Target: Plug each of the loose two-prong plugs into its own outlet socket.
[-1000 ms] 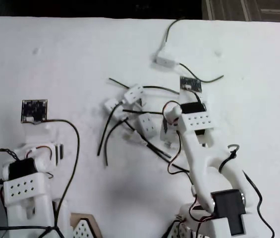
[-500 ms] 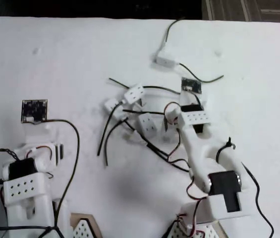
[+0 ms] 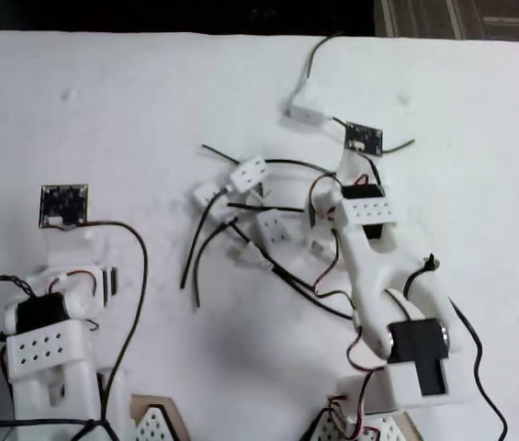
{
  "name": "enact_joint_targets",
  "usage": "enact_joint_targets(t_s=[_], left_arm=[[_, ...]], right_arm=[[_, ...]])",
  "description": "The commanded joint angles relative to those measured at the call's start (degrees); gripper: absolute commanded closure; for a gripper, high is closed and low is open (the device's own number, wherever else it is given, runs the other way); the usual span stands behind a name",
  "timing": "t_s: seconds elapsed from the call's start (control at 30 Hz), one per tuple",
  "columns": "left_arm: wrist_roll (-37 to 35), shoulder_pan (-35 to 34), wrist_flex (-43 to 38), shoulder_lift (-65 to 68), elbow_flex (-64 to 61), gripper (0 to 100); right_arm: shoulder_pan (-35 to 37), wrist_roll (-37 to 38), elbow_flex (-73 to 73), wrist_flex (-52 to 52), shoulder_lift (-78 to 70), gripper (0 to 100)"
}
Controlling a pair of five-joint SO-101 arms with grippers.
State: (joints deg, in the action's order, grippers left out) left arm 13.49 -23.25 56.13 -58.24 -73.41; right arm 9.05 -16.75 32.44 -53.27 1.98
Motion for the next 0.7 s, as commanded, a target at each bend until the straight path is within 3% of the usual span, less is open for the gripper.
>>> enact_joint_targets(t_s=[0.0, 0.4, 0.6, 0.67], left_arm=[[0.5, -0.4, -1.1, -1.2, 0.2, 82], [0.6, -0.4, -1.1, -1.2, 0.2, 82], [0.6, -0.4, -1.1, -1.2, 0.2, 82], [0.6, -0.4, -1.1, -1.2, 0.2, 82]], right_arm=[[2.1, 1.9, -2.4, -6.7, 6.5, 72.7], [1.8, 35.8, -0.4, -17.1, 16.6, 72.9], [1.8, 37.3, 6.3, -17.4, 16.6, 73.0], [1.7, 31.6, 8.4, -17.8, 16.6, 73.0]])
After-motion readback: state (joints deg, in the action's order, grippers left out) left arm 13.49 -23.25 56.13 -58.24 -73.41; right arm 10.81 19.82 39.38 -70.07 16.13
